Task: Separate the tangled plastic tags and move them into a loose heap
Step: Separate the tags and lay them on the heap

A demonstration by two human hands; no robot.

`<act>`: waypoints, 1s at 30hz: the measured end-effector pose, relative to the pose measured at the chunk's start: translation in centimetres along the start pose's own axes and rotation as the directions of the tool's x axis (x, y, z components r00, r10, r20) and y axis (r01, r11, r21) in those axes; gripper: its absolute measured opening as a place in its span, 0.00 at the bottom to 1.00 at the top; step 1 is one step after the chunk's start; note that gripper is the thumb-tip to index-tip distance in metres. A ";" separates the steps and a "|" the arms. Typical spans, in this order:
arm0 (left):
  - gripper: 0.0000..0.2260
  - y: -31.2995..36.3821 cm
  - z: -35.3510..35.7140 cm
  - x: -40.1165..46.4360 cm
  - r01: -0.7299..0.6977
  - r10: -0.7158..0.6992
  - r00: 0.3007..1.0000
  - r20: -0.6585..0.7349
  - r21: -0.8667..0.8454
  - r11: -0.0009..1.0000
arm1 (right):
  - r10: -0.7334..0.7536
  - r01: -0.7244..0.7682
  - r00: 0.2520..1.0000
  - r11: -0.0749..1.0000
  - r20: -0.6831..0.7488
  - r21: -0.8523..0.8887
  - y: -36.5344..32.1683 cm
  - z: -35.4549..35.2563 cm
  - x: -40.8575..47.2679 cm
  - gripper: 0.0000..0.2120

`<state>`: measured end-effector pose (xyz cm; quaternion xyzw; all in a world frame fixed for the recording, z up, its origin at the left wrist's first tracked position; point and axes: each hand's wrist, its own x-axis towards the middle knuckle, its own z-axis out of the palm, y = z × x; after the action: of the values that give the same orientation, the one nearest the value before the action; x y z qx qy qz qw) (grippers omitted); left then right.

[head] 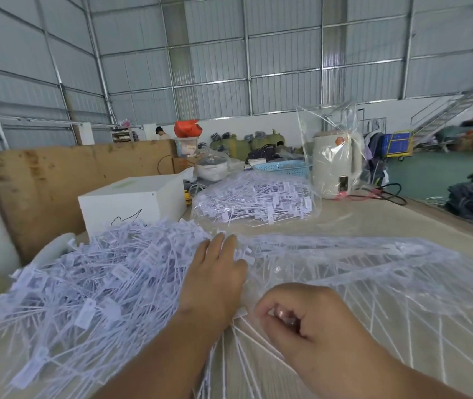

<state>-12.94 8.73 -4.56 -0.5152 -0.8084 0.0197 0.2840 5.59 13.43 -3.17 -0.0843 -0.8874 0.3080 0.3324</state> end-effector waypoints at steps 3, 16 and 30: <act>0.11 0.8 -1.3 -0.2 0.070 -0.070 0.997 0.009 -0.007 0.997 | 0.131 -0.116 0.984 0.985 -0.123 0.125 0.5 0.2 0.3 0.14; 0.19 2.0 -1.5 -1.2 0.080 -0.073 0.982 0.175 -0.034 0.996 | 0.068 -0.045 0.997 0.930 -0.049 0.366 0.0 -0.7 0.4 0.12; 0.10 2.4 -5.4 -2.2 -0.110 0.095 0.993 -0.073 -0.868 0.485 | -0.022 -0.001 0.993 0.980 -0.112 -0.200 1.7 -1.3 1.3 0.20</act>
<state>-7.69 6.55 -1.79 -0.6352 -0.6738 -0.3773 -0.0101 5.33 15.92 -2.75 -0.1300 -0.8938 0.2104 0.3741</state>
